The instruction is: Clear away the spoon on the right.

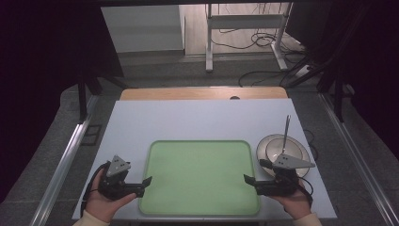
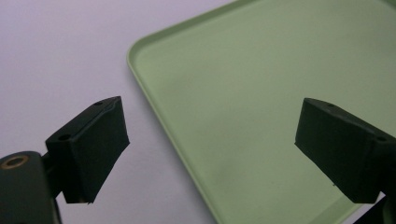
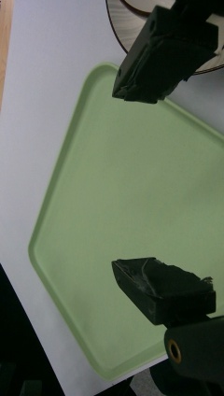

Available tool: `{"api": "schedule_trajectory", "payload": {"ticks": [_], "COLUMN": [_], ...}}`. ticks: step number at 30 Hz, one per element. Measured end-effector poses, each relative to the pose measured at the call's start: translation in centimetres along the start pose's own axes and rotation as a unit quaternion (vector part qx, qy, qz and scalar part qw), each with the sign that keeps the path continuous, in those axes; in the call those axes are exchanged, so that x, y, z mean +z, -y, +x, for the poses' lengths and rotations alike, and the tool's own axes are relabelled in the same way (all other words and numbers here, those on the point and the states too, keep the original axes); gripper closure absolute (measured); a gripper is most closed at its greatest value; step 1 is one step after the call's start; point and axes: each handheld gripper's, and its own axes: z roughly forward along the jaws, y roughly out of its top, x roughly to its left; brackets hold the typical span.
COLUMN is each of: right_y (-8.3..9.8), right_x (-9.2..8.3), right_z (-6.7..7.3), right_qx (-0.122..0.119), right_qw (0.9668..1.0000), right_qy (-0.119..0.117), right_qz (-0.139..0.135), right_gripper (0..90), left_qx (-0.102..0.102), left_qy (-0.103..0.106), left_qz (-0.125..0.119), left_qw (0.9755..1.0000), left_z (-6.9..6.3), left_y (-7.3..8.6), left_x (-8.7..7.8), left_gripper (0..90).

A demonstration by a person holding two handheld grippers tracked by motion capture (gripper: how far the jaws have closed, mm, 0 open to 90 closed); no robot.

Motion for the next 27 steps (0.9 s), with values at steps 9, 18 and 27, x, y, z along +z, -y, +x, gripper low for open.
{"api": "schedule_trajectory", "payload": {"ticks": [9,18,27], "right_y": [0.3,-0.1,-0.1], "right_x": [0.5,0.8,1.3], "right_z": [0.3,0.8,0.5], "right_qx": [-0.01,-0.015,-0.016], "right_qw": [0.9998,0.9997,0.9996], "right_qy": [-0.008,-0.013,-0.014], "right_qz": [0.017,0.012,0.021], "right_gripper": [13.9,15.1,15.3], "left_qx": [0.009,0.013,0.012], "left_qy": [-0.005,0.003,0.005], "left_qz": [-0.002,-0.007,0.002], "left_qw": [0.9999,0.9999,0.9999], "left_z": [-0.2,-0.5,-0.2], "left_y": [0.2,0.5,0.6], "left_x": [0.1,-0.2,0.3], "left_gripper": [9.1,9.2,9.2]}}
